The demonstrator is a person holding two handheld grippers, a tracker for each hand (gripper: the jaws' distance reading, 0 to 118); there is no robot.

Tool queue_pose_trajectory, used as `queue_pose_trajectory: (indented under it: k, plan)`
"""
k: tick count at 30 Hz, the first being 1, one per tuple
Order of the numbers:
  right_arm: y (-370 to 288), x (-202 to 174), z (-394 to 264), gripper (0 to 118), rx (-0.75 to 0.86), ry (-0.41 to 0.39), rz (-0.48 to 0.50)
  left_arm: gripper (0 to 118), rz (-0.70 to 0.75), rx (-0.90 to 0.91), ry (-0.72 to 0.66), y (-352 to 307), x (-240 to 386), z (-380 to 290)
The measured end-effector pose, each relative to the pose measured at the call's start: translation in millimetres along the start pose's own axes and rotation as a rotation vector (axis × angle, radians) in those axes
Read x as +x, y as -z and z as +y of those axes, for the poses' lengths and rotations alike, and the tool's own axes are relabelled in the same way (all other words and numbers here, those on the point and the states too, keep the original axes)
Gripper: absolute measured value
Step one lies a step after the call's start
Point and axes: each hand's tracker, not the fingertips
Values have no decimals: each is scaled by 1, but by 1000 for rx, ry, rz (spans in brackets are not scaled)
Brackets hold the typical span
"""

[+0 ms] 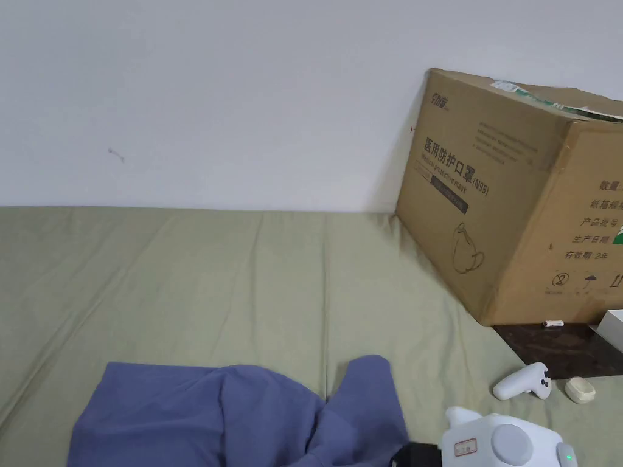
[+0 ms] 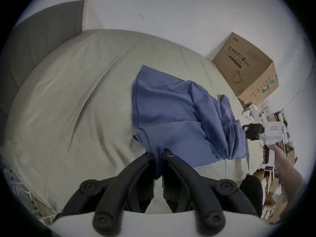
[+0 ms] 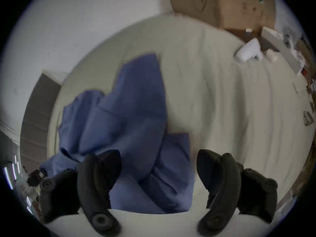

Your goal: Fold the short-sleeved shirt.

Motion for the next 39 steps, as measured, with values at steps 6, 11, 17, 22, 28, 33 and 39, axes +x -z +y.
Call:
queue_pose_trajectory:
  k: [6,11,17,22,28,33,39]
  plan:
    - [-35,-17,-33,7,68,-265,42,7,-18,19,-12,-3,3,2]
    - [-94,-10,-49,6,179,-220,91,7,-39,50,-24,-21,15,7]
    - [-172,-5,-59,5,351,-172,166,7,-83,211,15,-84,37,31]
    - [-230,-17,-42,5,484,-146,253,7,-131,367,49,-133,29,78]
    - [-278,-35,12,5,581,-139,346,7,-126,518,113,-179,41,151]
    - [-296,-53,71,5,613,-125,348,7,-109,593,145,-183,56,198]
    - [-282,-87,145,5,628,-147,310,7,-67,708,159,-174,57,238]
